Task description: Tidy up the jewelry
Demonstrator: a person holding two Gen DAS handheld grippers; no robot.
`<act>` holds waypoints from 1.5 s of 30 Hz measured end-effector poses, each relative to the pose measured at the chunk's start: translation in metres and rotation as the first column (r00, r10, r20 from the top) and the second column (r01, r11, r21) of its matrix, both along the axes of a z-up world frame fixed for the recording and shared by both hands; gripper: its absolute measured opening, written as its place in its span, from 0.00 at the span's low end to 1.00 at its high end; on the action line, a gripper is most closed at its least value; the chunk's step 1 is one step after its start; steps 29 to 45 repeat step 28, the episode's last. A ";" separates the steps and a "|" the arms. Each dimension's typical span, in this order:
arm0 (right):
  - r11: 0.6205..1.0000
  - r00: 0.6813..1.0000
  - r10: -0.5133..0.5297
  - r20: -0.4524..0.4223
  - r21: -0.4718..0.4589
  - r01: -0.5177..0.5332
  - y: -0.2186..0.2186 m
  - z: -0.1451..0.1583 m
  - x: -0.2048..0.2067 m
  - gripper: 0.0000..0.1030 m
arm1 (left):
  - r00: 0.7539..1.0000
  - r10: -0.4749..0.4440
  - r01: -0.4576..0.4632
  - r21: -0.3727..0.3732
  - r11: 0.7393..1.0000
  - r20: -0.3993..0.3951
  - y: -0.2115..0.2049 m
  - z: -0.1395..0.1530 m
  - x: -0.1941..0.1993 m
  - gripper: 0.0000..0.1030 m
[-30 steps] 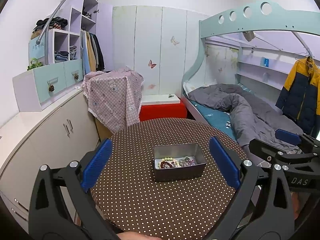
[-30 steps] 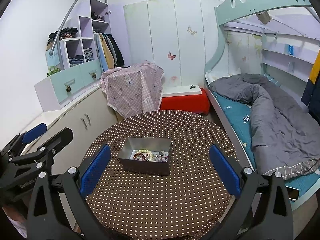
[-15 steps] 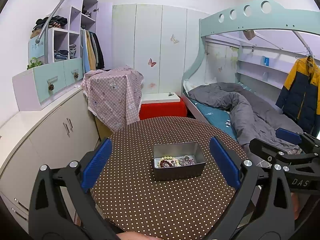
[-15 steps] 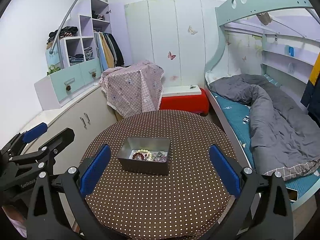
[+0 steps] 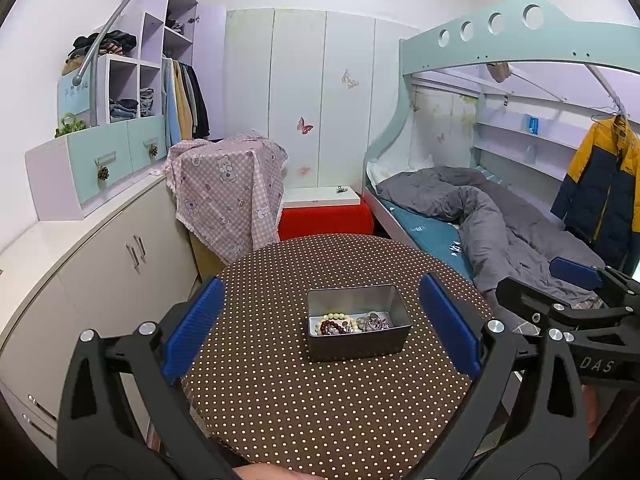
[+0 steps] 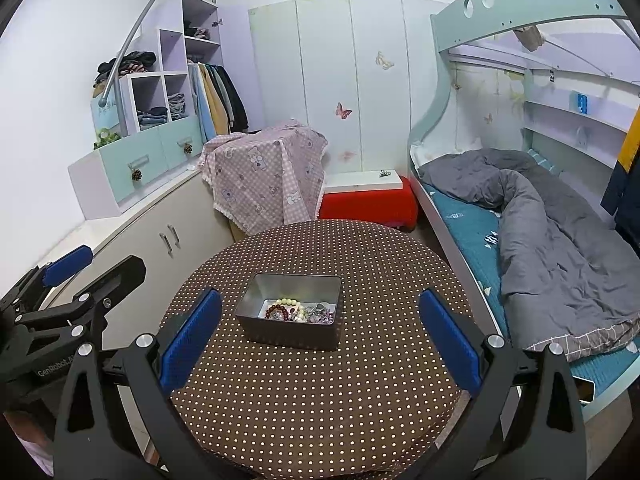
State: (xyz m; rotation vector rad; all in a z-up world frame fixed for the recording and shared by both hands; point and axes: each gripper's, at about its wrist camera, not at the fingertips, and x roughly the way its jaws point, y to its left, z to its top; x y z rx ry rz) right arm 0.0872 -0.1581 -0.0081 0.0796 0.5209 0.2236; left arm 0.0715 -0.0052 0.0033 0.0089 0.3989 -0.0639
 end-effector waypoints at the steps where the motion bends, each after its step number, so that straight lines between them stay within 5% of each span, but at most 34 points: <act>1: 1.000 1.000 0.000 0.000 -0.001 0.000 0.000 0.000 0.000 0.92 | 1.000 0.000 0.000 0.000 1.000 0.000 0.000 0.000 0.000 0.93; 45: 1.000 1.000 0.005 -0.002 0.003 -0.005 0.001 0.000 0.000 0.92 | 1.000 0.003 -0.004 -0.012 1.000 -0.012 0.000 0.000 -0.002 0.93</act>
